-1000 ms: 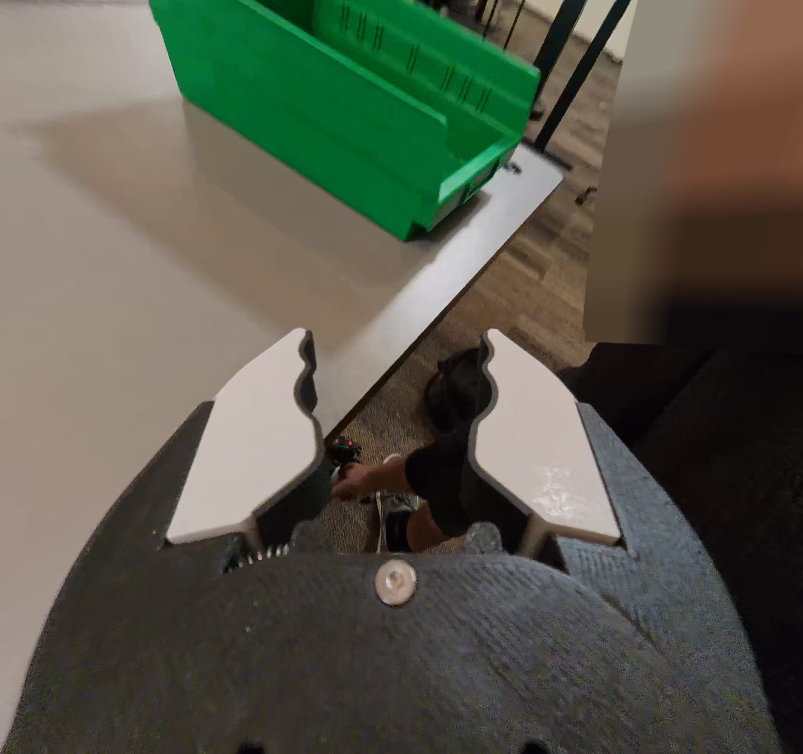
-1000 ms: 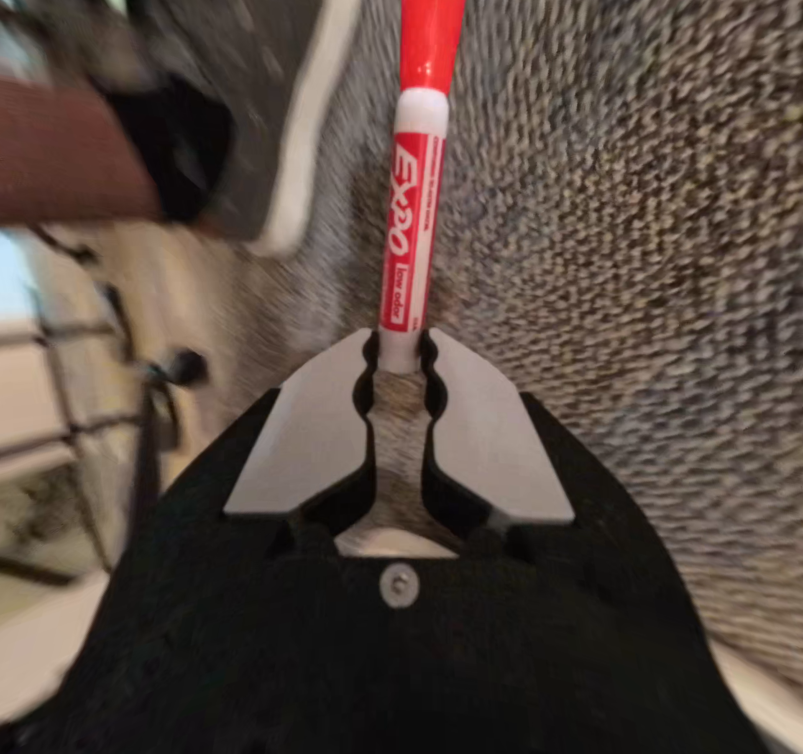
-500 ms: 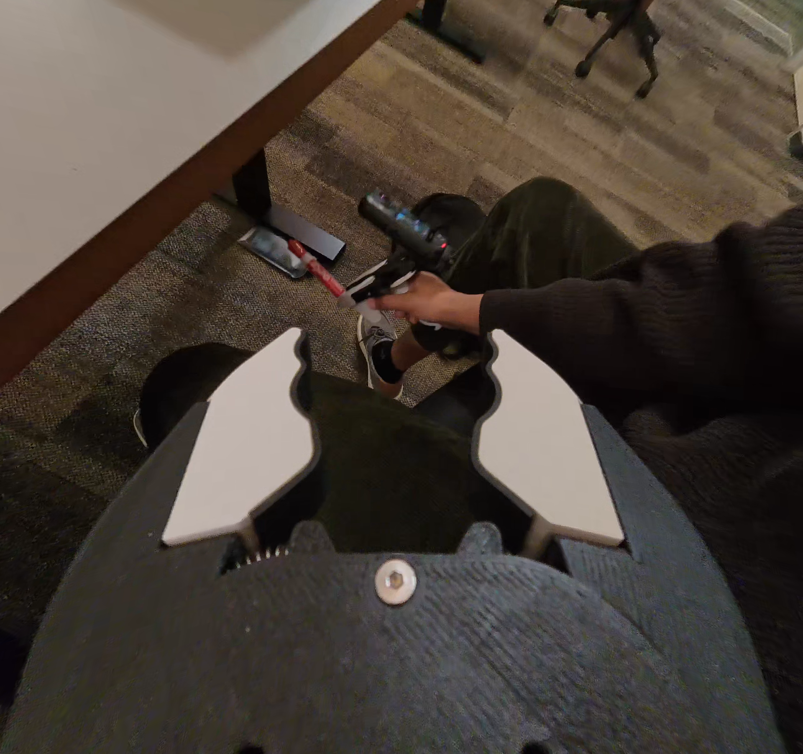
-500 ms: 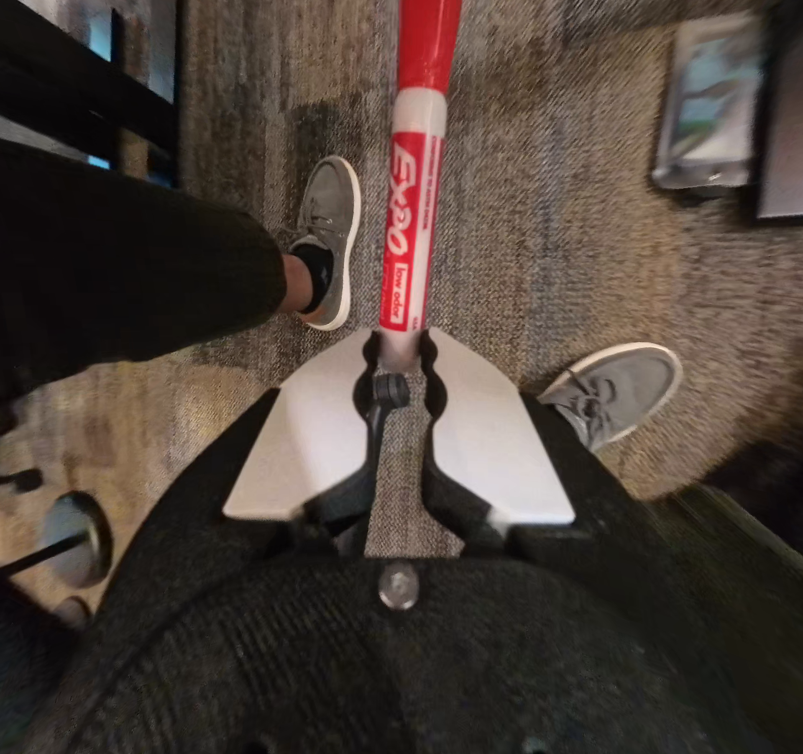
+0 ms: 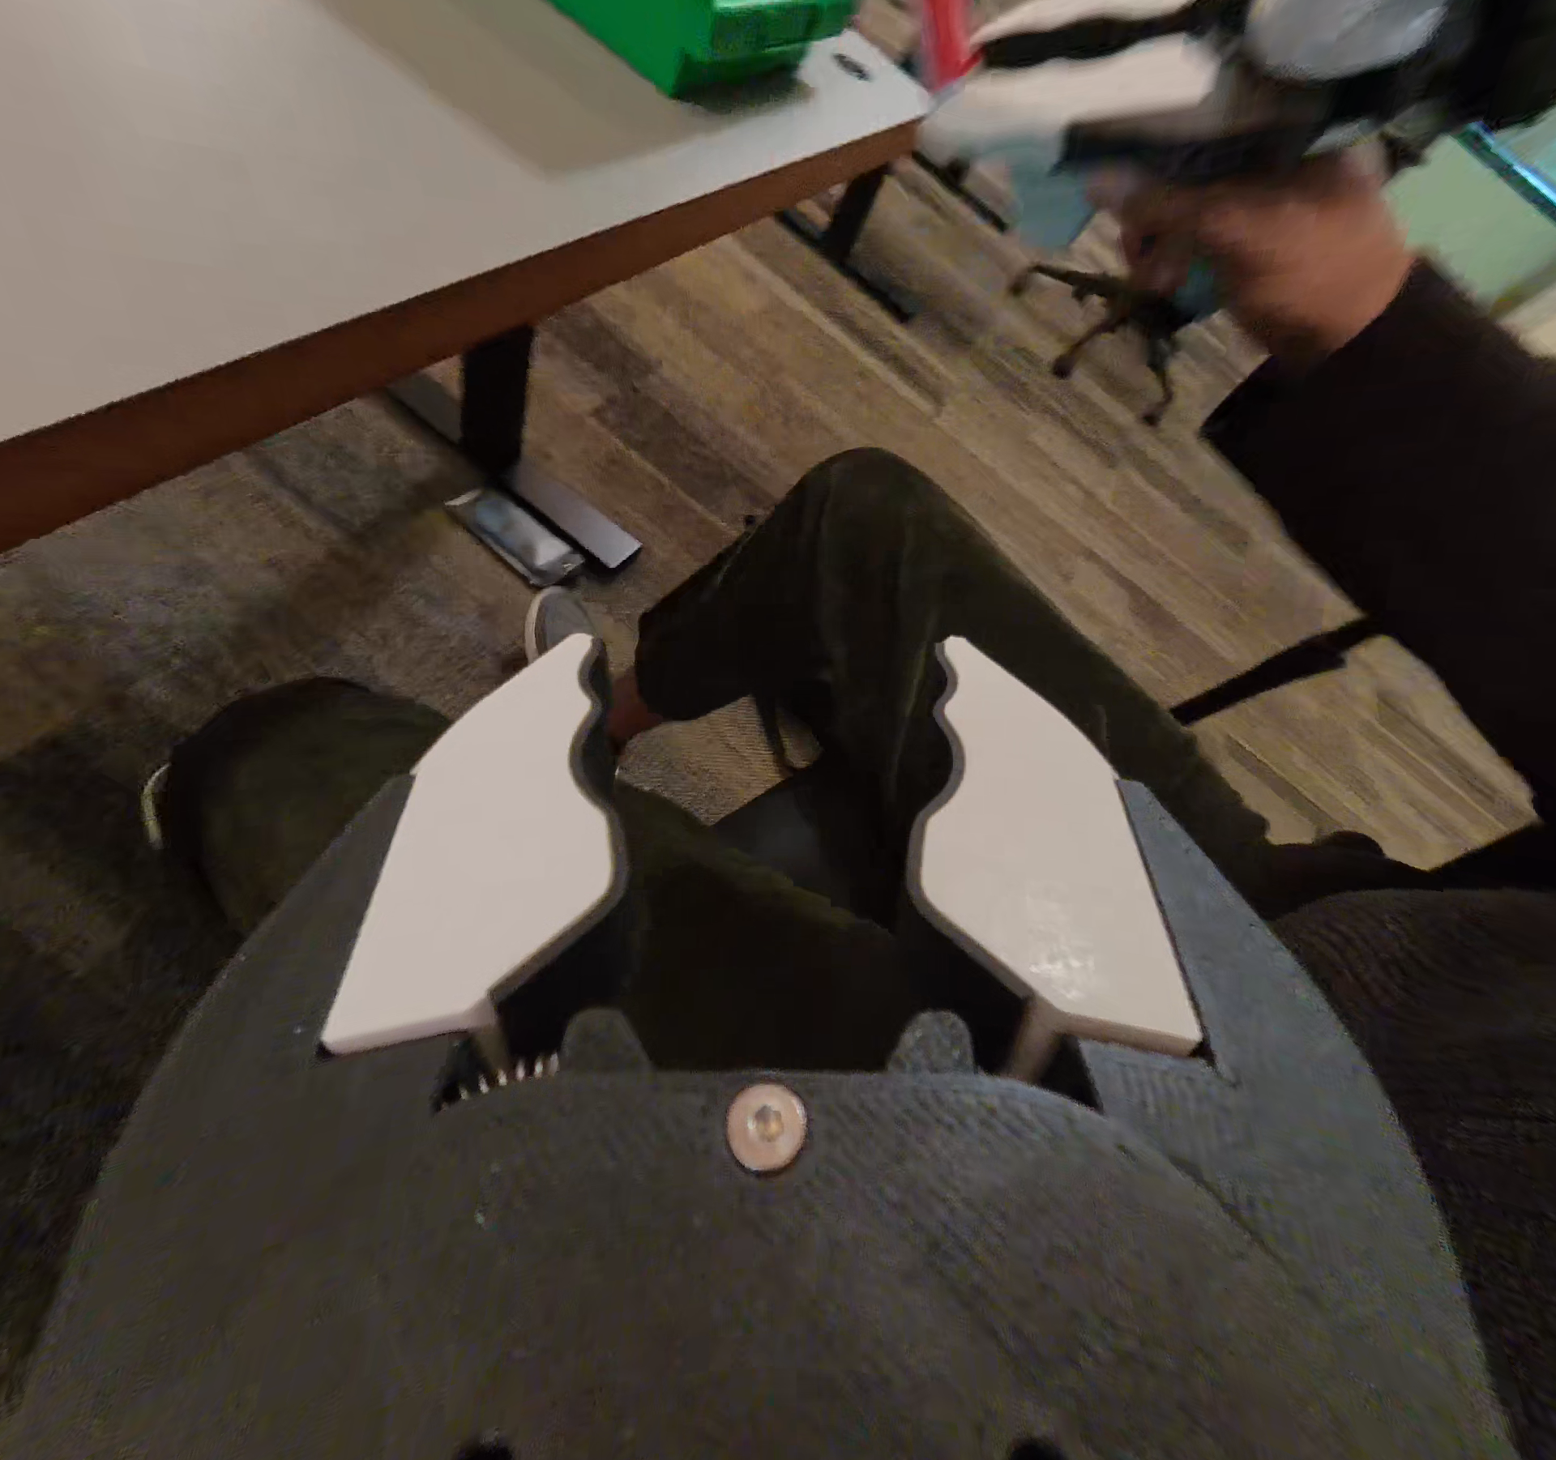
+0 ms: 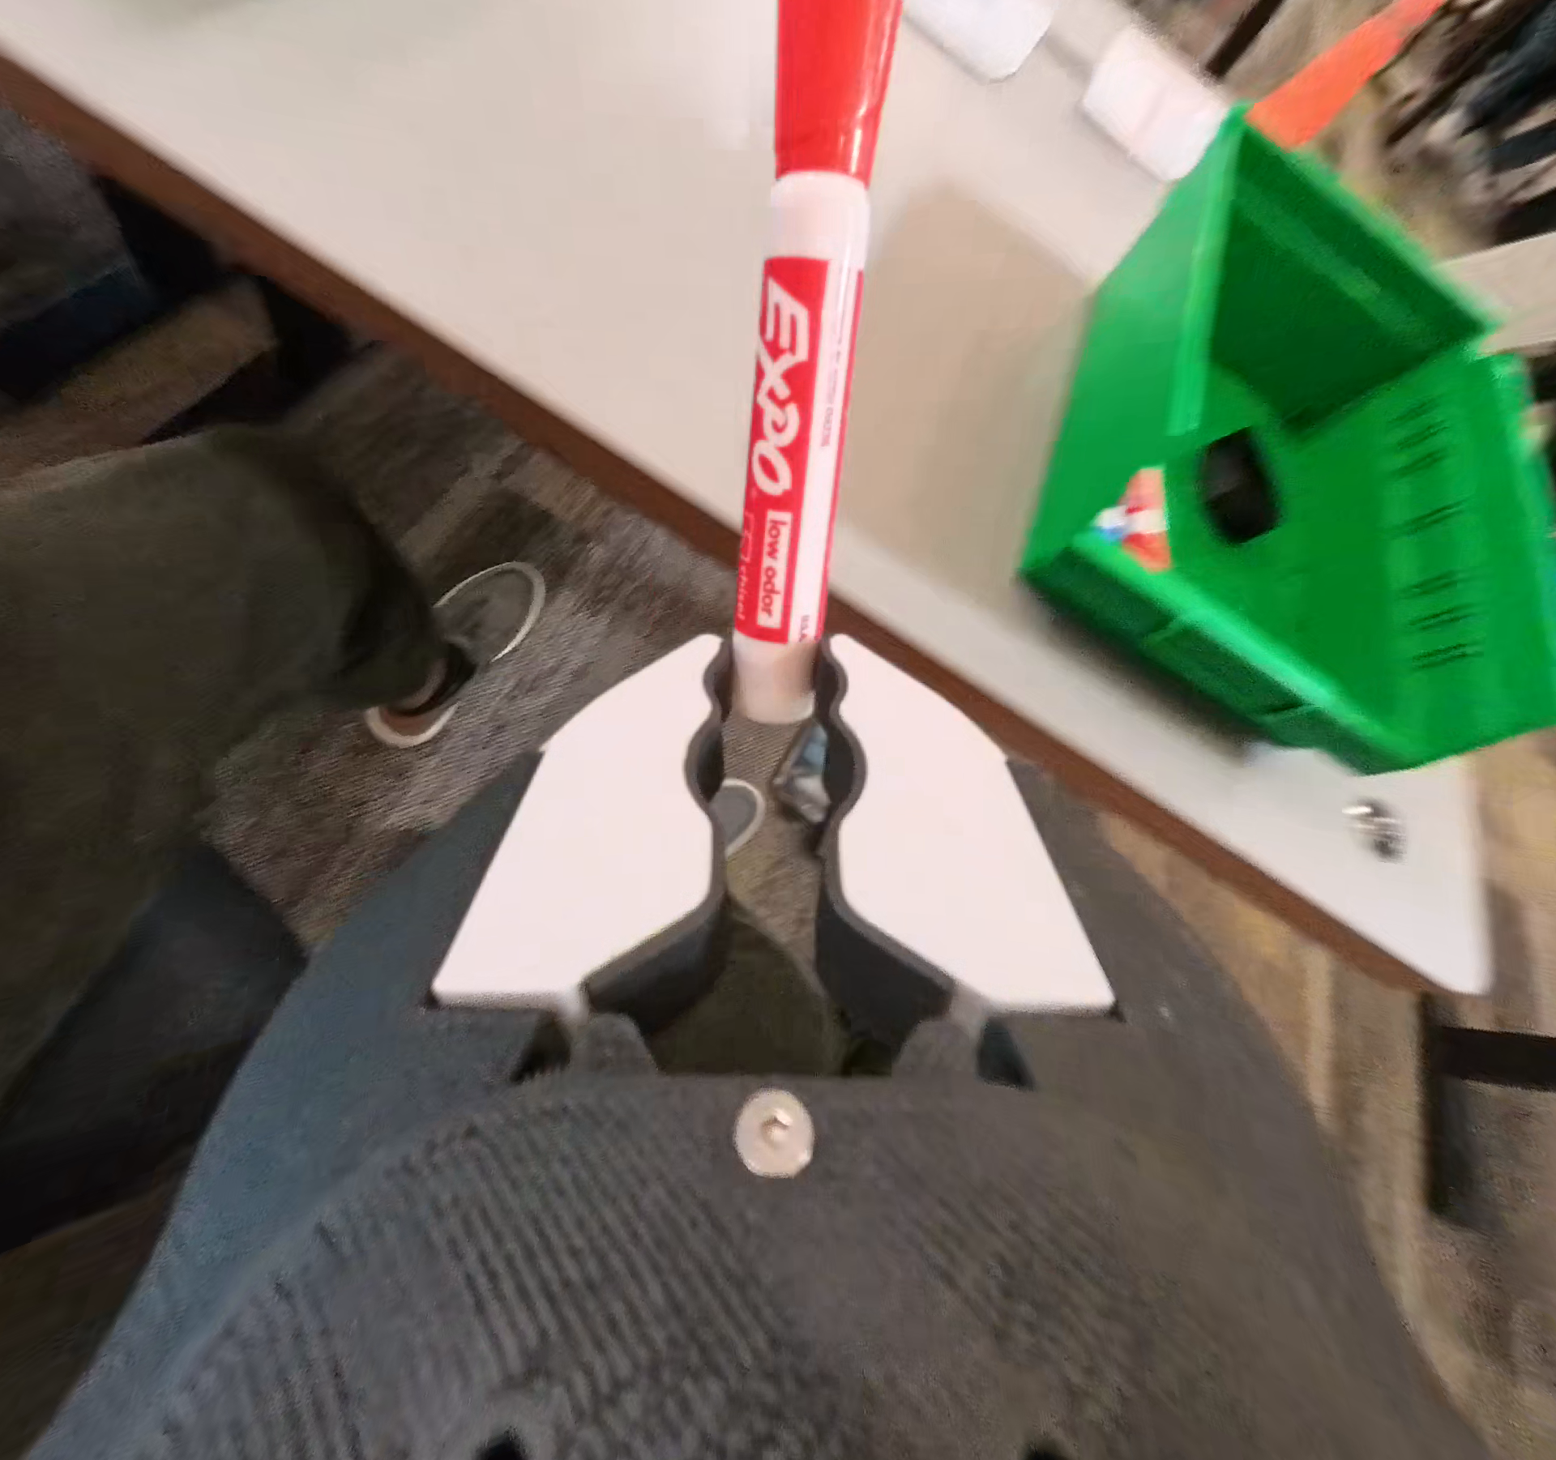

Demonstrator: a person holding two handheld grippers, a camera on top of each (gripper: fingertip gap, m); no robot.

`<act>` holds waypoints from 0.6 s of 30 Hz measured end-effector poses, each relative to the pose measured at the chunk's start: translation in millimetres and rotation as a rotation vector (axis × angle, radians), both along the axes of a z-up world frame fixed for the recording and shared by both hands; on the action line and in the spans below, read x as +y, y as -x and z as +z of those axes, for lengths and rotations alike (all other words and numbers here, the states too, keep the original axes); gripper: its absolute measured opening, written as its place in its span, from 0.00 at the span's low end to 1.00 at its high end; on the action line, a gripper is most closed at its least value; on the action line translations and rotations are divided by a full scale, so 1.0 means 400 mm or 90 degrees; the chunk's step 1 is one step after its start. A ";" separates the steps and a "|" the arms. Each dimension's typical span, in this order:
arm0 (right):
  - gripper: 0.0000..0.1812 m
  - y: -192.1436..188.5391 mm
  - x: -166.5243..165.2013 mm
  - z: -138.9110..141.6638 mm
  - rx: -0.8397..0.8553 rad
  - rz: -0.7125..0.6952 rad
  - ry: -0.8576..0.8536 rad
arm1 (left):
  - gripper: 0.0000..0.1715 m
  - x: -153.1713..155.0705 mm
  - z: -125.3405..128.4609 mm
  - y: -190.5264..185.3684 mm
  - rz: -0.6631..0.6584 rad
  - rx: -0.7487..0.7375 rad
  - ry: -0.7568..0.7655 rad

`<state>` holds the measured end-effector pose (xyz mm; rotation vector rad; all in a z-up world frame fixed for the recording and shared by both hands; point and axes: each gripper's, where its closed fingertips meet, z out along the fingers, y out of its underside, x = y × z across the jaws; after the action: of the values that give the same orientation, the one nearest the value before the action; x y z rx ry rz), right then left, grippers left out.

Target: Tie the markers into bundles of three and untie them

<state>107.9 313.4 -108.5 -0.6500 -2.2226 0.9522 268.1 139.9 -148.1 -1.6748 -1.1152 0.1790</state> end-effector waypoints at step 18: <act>0.11 0.834 0.348 -0.193 -0.341 -0.287 -0.251 | 0.41 -0.191 -0.166 0.264 0.177 -0.037 0.208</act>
<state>-225.7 452.7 -185.9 -1.2499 -2.4455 0.1056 162.3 63.5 -214.3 -1.8108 -1.4201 0.5145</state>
